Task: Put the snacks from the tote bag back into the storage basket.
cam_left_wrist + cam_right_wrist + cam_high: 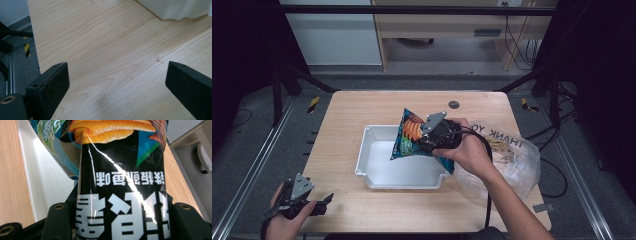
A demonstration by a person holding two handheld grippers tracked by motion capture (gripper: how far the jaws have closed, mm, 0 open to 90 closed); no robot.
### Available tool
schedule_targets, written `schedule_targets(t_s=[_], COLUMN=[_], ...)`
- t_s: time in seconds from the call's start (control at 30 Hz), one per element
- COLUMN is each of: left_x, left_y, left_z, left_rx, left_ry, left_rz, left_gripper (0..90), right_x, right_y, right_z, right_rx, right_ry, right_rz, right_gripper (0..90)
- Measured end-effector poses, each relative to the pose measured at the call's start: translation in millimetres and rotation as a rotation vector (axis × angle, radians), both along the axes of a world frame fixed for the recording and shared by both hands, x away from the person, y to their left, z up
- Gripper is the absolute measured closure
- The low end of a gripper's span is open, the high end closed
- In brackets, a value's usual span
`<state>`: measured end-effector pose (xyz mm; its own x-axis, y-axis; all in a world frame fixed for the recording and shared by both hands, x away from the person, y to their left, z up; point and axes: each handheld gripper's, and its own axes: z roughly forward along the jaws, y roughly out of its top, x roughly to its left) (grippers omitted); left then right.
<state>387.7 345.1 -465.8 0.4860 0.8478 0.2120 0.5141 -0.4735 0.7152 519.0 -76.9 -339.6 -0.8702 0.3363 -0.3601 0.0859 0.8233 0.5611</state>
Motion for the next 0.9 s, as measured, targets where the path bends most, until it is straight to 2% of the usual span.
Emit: schedule_targets(t_s=[0.5, 0.7, 0.8, 0.9], left_x=[0.3, 0.7, 1.1, 1.1], left_y=[-0.2, -1.0, -0.3, 0.3], left_z=[-0.6, -0.9, -0.9, -1.1], left_rx=[0.003, 0.003, 0.004, -0.002], left_ry=[0.005, 0.01, 0.01, 0.009], left_rz=[-0.005, -0.008, -0.007, -0.002], left_gripper=[4.7, 4.7, 4.7, 4.7], right_x=[-0.1, -1.7, -0.1, 2.4], right_y=[21.7, 31.0, 32.7, 33.6], right_z=[-11.9, -15.0, -15.0, -14.6], right_rx=[-0.003, -0.026, -0.038, -0.03], right_ry=[0.025, 0.039, 0.031, 0.026], right_rz=[0.049, 0.083, 0.09, 0.084], right_gripper=[43.1, 43.1, 43.0, 43.1])
